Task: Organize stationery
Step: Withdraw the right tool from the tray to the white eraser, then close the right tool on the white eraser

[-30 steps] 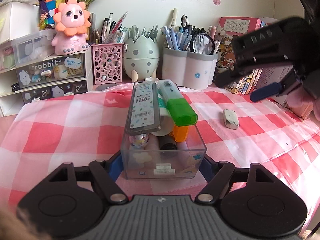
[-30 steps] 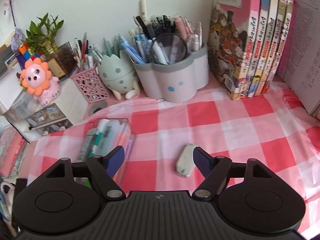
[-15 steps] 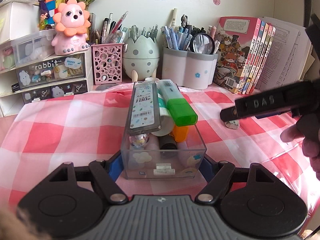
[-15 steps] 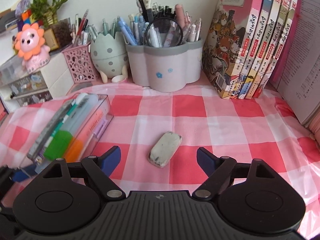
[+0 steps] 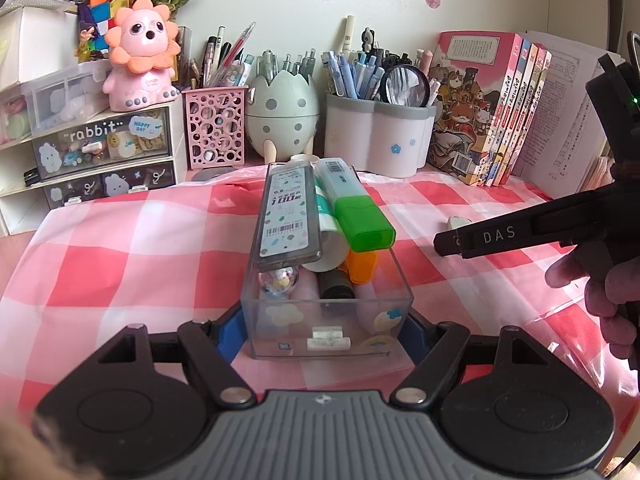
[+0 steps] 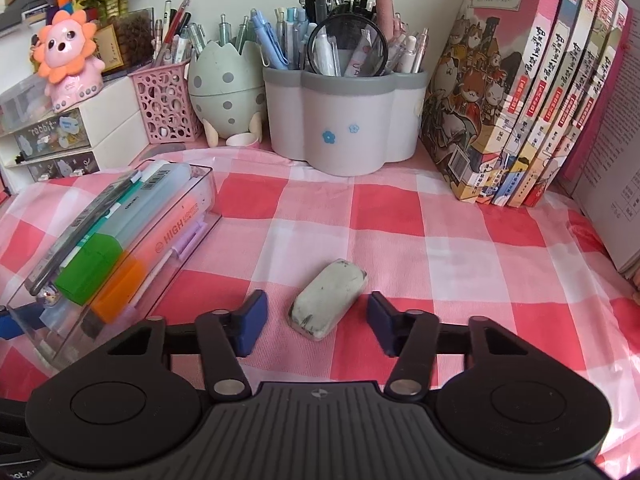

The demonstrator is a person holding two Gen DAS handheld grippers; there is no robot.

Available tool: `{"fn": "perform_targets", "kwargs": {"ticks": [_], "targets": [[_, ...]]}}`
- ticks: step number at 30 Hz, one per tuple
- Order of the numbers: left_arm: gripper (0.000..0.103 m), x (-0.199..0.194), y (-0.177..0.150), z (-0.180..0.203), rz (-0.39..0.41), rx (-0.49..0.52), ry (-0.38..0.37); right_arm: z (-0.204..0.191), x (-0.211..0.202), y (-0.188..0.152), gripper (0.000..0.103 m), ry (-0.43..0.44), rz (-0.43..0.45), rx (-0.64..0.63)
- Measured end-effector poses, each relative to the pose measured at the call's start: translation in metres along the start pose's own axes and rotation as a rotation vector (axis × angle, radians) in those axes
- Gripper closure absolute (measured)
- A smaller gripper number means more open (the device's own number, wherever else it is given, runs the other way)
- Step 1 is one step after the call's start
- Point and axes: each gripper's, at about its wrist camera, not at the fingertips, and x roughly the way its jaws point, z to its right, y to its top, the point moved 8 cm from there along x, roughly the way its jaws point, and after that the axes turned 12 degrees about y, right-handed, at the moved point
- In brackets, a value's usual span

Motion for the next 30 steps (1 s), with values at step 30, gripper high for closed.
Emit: {"fn": "perform_targets", "kwargs": {"ticks": [30], "targets": [[0.054,-0.003,0.001,0.009,-0.156,0.095,0.067,-0.017,-0.014,0.002,0.08,0.152,-0.188,-0.191]]}}
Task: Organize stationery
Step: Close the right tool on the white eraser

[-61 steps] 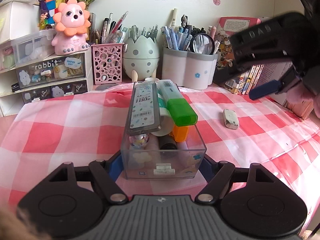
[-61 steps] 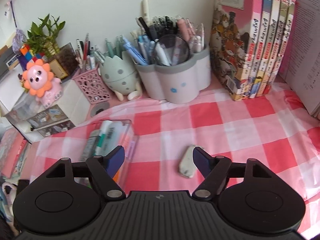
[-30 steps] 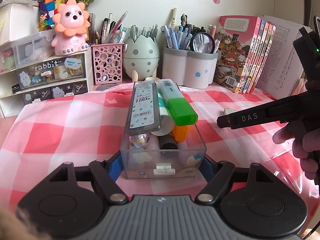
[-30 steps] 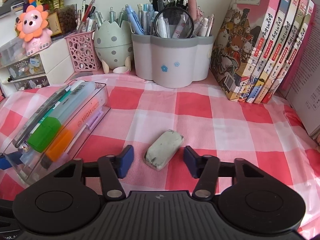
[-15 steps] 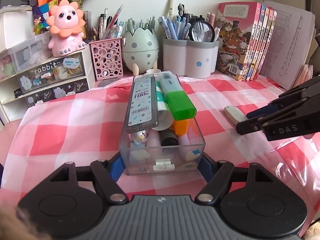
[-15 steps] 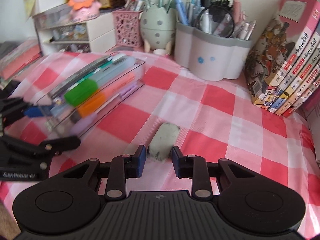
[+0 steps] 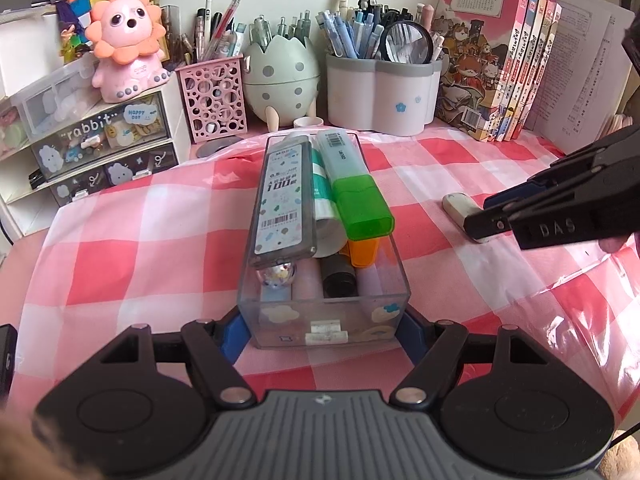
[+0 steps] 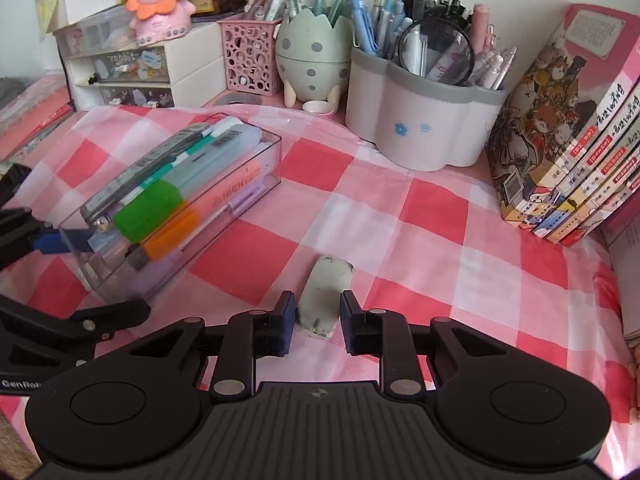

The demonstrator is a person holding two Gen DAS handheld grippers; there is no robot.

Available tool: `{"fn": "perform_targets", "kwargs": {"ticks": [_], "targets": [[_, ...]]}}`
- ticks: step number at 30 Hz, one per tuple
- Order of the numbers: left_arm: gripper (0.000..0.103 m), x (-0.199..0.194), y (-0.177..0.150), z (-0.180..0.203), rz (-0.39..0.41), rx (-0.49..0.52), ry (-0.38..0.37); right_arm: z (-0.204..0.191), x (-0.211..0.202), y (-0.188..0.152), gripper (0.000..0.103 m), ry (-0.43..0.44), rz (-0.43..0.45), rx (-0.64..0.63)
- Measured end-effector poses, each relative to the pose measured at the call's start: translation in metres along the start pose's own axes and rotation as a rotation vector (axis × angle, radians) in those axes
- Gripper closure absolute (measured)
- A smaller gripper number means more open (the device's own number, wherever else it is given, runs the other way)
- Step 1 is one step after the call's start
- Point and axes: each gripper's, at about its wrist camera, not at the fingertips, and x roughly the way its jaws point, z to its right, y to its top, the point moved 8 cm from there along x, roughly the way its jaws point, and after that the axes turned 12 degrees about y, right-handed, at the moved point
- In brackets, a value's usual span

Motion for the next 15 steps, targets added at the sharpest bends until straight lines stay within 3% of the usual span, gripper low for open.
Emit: {"fn": "perform_targets", "kwargs": {"ticks": [3,5,9,12,14,15], "targets": [[0.054,0.0,0.0,0.0,-0.005,0.009,-0.002,0.002,-0.005,0.004,0.081,0.031,0.01,0.024],[0.054,0.0,0.001,-0.001,-0.012,0.014,-0.006,-0.005,-0.013,0.01,0.103,0.11,0.028,0.024],[0.054,0.001,0.002,-0.001,-0.016,0.02,-0.01,-0.023,-0.028,0.025,0.103,0.209,0.059,-0.034],[0.054,0.001,0.001,-0.001,-0.015,0.022,-0.014,-0.028,-0.024,0.029,0.103,0.181,0.023,-0.066],[0.054,0.0,0.0,-0.002,-0.012,0.021,-0.019,-0.027,-0.021,0.027,0.09,0.16,0.009,-0.07],[0.054,0.0,0.0,-0.002,-0.011,0.02,-0.02,-0.026,-0.021,0.026,0.077,0.149,0.011,-0.067]]}}
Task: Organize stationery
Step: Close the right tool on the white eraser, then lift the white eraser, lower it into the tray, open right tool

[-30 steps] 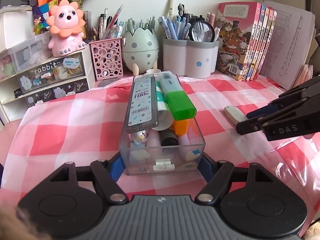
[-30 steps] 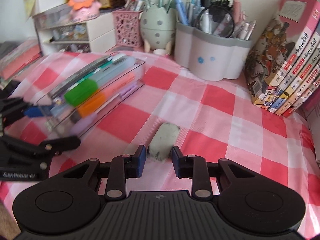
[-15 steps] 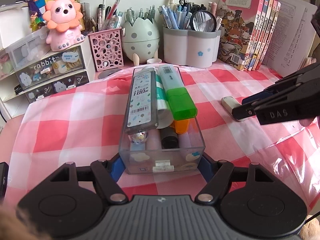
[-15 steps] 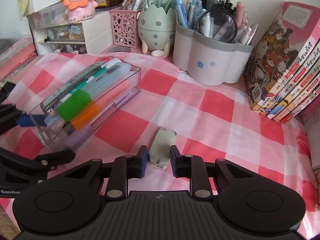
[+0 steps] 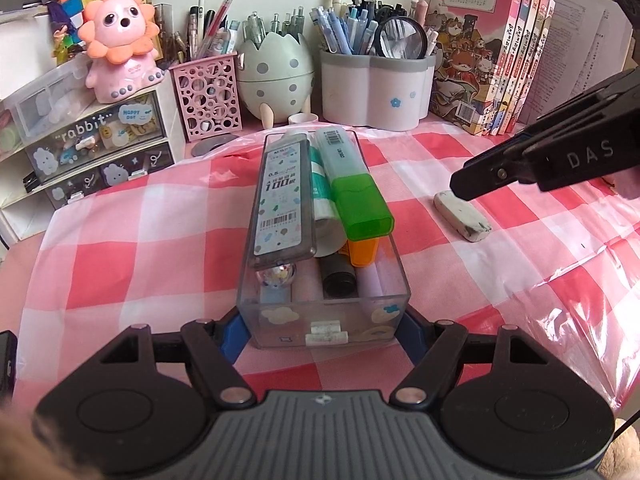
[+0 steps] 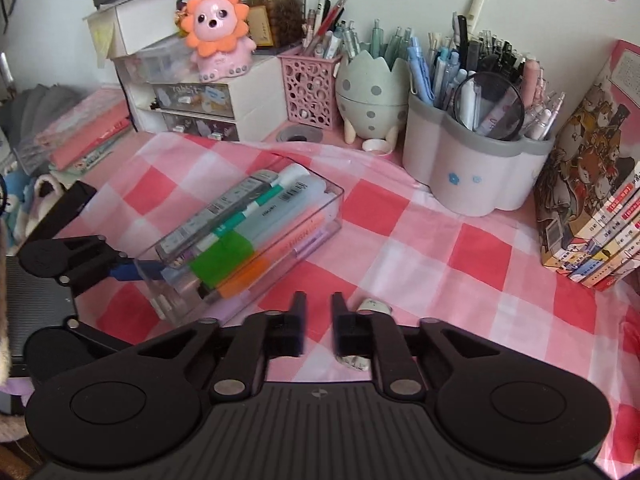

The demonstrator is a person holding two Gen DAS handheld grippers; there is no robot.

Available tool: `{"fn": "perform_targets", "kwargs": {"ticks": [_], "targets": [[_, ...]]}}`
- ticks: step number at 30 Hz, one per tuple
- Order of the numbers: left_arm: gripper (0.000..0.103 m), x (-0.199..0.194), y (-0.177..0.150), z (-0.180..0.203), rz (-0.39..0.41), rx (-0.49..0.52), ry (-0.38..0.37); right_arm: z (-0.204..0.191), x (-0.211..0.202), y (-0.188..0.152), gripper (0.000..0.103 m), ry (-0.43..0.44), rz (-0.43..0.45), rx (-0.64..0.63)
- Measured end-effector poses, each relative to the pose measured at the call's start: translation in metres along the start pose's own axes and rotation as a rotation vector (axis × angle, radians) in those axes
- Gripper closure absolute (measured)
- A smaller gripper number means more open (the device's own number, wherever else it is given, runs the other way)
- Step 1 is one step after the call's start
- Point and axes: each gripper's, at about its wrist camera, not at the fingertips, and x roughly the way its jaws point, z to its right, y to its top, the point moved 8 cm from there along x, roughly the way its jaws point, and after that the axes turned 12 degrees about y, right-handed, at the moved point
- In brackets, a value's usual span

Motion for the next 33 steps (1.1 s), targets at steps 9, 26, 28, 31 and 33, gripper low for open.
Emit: {"fn": "perform_targets", "kwargs": {"ticks": [9,26,28,31,33], "targets": [[0.054,0.0,0.0,0.0,0.002,0.007,-0.002,0.011,0.017,-0.015,0.058,-0.078,-0.04,0.019],[0.053,0.0,0.001,0.001,-0.015,0.02,-0.003,-0.013,-0.003,0.006,0.078,0.071,0.017,-0.006],[0.053,0.0,0.001,0.001,-0.016,0.015,-0.006,-0.023,-0.007,0.011,0.078,0.111,0.027,-0.019],[0.053,0.0,0.0,0.0,-0.014,0.012,-0.011,-0.035,-0.009,0.018,0.078,0.17,0.041,-0.034],[0.053,0.0,0.0,0.0,-0.012,0.012,-0.014,-0.041,-0.009,0.022,0.078,0.196,0.047,-0.047]]}}
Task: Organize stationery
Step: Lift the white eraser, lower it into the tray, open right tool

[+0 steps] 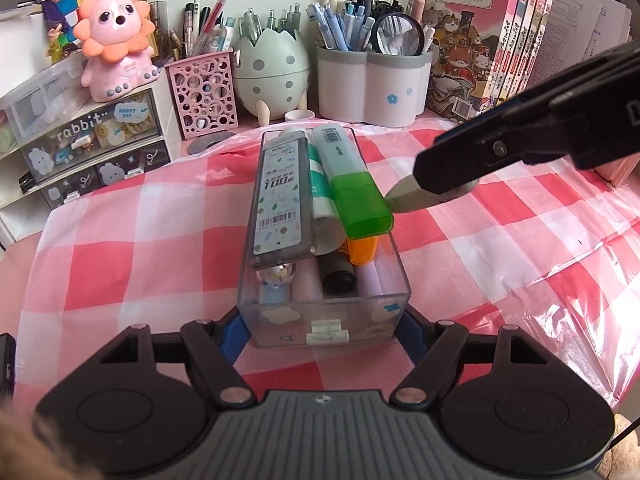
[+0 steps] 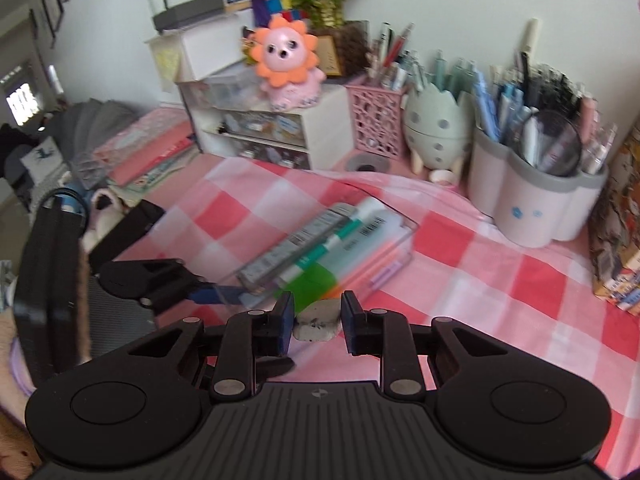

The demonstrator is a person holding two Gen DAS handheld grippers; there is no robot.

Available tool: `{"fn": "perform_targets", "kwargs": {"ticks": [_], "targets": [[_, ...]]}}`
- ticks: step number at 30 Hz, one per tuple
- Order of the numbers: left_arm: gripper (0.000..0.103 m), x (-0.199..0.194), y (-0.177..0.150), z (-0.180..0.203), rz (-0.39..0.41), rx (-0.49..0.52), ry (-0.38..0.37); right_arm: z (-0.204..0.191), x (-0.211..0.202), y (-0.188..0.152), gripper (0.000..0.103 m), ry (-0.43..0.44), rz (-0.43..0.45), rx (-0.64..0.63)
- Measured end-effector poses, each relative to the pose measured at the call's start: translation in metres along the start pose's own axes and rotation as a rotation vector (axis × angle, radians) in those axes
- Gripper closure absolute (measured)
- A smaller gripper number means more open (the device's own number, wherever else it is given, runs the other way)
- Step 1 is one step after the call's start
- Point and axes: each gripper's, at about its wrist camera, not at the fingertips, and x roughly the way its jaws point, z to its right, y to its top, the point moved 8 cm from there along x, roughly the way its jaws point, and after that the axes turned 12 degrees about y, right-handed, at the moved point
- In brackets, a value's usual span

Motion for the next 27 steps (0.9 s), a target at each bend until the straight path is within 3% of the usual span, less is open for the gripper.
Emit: {"fn": "perform_targets", "kwargs": {"ticks": [11,15,27], "targets": [[0.053,0.0,0.0,0.0,0.004,-0.002,-0.002,-0.004,-0.012,0.012,0.08,0.075,0.056,0.046],[0.053,0.0,0.0,0.0,0.004,-0.002,-0.002,-0.01,-0.016,0.017,0.08,0.143,0.089,0.071],[0.053,0.0,0.0,0.0,0.004,-0.001,-0.001,-0.026,0.021,0.022,0.079,0.185,-0.018,0.018]]}}
